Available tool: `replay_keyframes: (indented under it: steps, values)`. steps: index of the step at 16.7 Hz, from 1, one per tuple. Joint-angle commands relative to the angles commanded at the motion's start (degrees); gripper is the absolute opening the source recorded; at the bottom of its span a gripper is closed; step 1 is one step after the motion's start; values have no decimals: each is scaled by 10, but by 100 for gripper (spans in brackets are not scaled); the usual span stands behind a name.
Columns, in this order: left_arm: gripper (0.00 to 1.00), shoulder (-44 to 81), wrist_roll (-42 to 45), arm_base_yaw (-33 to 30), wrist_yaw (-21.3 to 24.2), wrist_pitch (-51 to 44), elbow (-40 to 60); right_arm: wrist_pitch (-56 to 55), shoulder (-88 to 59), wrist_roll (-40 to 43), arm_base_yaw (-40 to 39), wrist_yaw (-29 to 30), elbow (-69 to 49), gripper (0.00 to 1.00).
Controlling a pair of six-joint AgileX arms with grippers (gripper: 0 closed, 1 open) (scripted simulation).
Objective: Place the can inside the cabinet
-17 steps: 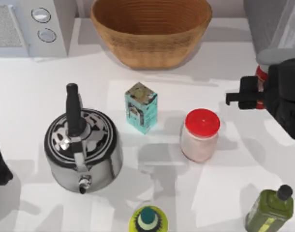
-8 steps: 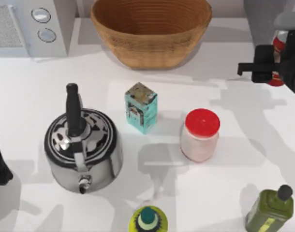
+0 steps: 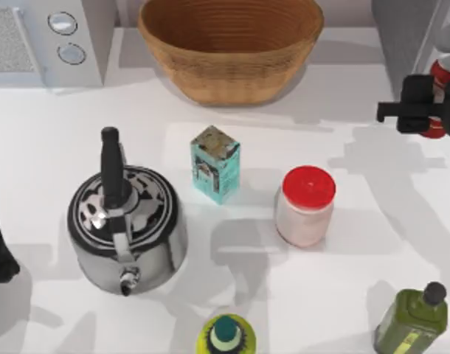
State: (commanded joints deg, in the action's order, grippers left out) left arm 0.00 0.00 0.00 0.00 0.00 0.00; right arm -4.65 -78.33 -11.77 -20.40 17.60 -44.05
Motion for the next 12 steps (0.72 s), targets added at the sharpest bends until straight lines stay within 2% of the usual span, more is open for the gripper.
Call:
replay_keyframes:
  steps: [6, 12]
  values:
    - [100, 0, 0, 0, 0, 0, 0, 7, 211, 20, 43, -62, 111, 0]
    - [100, 0, 0, 0, 0, 0, 0, 21, 541, 67, 117, -131, 275, 0]
